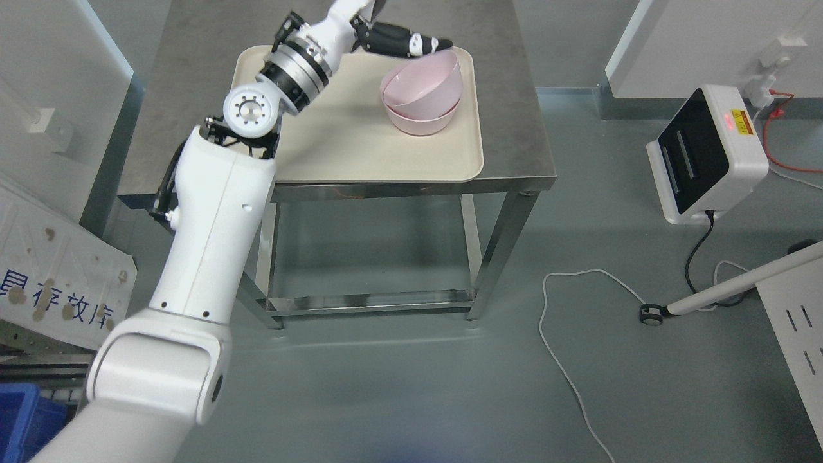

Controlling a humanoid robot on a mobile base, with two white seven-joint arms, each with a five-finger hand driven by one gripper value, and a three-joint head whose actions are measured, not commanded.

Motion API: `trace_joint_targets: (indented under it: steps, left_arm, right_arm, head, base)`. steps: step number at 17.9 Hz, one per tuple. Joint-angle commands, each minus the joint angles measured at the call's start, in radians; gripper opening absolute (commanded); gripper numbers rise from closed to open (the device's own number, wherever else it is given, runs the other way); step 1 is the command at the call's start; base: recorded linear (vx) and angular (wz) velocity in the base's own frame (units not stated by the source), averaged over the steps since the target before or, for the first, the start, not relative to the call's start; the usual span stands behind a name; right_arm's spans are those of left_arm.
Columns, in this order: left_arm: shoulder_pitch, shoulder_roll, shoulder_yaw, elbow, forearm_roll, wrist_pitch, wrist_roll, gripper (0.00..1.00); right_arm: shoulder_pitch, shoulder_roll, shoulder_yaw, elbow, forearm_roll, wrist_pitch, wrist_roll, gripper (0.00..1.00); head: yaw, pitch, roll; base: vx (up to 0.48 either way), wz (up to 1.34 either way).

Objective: Stack pink IKEA bowls on left shelf middle
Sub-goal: 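Reach the left hand around the stacked bowls and grip their rim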

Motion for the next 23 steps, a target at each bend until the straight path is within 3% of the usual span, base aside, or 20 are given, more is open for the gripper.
trace_joint_targets:
  steps: [1, 10, 17, 21, 23]
  left_arm:
    - [0.208, 0.015, 0.001, -0.244, -0.024, -0.014, -0.093, 0.94]
    - [0.124, 0.015, -0.035, -0.219, -0.563, 0.020, -0.105, 0.89]
    - [0.062, 0.015, -0.054, -0.198, -0.602, 0.025, -0.102, 0.88]
    - [0.064, 0.041, -0.062, -0.198, -0.652, 0.023, -0.106, 0.77]
    - [0.062, 0.041, -0.062, -0.196, -0.700, 0.025, -0.106, 0.67]
  right_arm:
    - [0.000, -0.017, -0.009, 0.000, 0.008, 0.000, 0.001, 1.00]
    - [0.000, -0.017, -0.009, 0.000, 0.008, 0.000, 0.001, 1.00]
    - [0.000, -0.017, -0.011, 0.000, 0.008, 0.000, 0.001, 1.00]
    - [0.000, -0.017, -0.011, 0.000, 0.008, 0.000, 0.001, 1.00]
    - [0.000, -0.017, -0.011, 0.000, 0.008, 0.000, 0.001, 1.00]
  head:
    - [0.0000, 0.000, 0.000]
    - [0.0000, 0.000, 0.000]
    - [0.0000, 0.000, 0.000]
    - [0.0000, 0.000, 0.000]
    - [0.0000, 0.000, 0.000]
  base:
    - [0.000, 0.00]
    - [0.000, 0.00]
    - [0.000, 0.00]
    - [0.000, 0.00]
    - [0.000, 0.00]
